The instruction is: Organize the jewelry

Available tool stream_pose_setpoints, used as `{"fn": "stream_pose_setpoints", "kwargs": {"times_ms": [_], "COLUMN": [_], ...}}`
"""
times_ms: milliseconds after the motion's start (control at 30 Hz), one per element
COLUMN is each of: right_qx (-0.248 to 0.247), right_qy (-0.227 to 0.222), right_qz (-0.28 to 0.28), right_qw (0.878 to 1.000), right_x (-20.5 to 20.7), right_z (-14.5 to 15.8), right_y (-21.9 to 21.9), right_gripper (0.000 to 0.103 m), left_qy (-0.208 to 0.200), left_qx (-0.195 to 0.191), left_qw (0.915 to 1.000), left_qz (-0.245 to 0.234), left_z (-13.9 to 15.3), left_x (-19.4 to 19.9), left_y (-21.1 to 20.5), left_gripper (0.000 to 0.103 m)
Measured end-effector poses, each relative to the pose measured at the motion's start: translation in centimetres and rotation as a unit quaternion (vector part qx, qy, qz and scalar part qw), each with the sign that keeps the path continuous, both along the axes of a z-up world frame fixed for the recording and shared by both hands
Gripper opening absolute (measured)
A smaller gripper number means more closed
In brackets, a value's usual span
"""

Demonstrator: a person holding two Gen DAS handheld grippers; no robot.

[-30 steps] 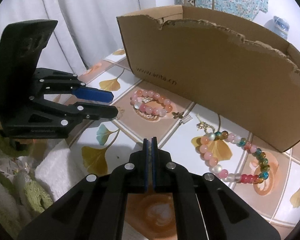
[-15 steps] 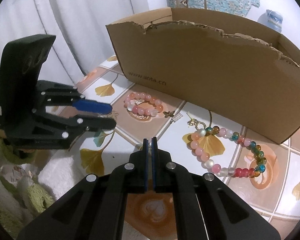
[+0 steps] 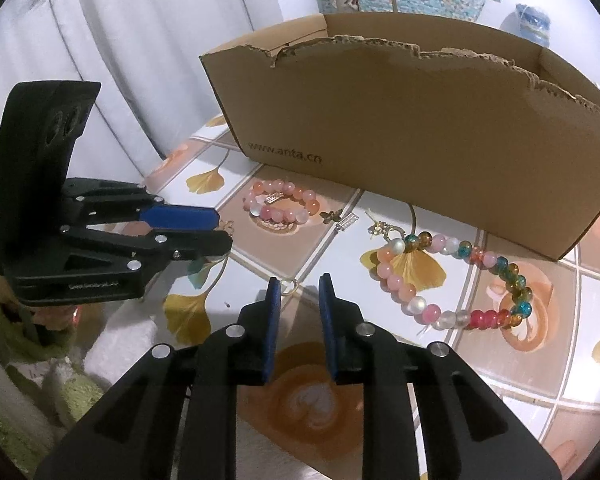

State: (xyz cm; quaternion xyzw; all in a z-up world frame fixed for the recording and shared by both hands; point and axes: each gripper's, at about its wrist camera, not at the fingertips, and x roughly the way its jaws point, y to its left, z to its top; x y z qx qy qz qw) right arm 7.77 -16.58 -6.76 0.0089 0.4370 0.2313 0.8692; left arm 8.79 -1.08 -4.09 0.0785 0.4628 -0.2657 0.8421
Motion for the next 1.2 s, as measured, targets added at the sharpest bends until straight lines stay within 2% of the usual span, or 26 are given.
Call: {"fn": "stream_pose_setpoints", "kwargs": {"times_ms": [100,300,533,667,867,1200], "right_qx": [0.001,0.005,0.006,0.006,0.005,0.012], "right_qy": [0.001,0.003,0.007,0.010,0.006,0.002], "right_qz": [0.002,-0.001,-0.003,0.001,0.000,-0.001], "right_qw": [1.000,1.000,1.000,1.000,1.000,1.000], "right_x": [0.1,0.4,0.5,0.6,0.5,0.4], "right_z": [-0.2,-0.3,-0.5,-0.8,-0.5,-0.3], "right_y": [0.2,0.1,-0.1,0.1,0.2,0.3], "right_gripper": [0.020,0.020,0.020,0.020,0.020,0.020], "left_qy": [-0.013,-0.017,0.024,0.013,0.020,0.047], "left_qx": [0.022,0.033,0.012,0.024,0.030,0.007], "left_qw": [0.9996,0.9980,0.9953,0.9966,0.9979,0.9988], "left_qz": [-0.014,-0.051,-0.093,-0.077,-0.053,0.013], "left_z": [-0.2,-0.3,0.2,0.3,0.2,0.3], "left_x": [0.1,0.3,0.0,0.3,0.9,1.2], "left_y": [-0.4,-0.6,0.0,0.0,-0.5,-0.3], "left_gripper": [0.027,0.027,0.027,0.027,0.027,0.027]}}
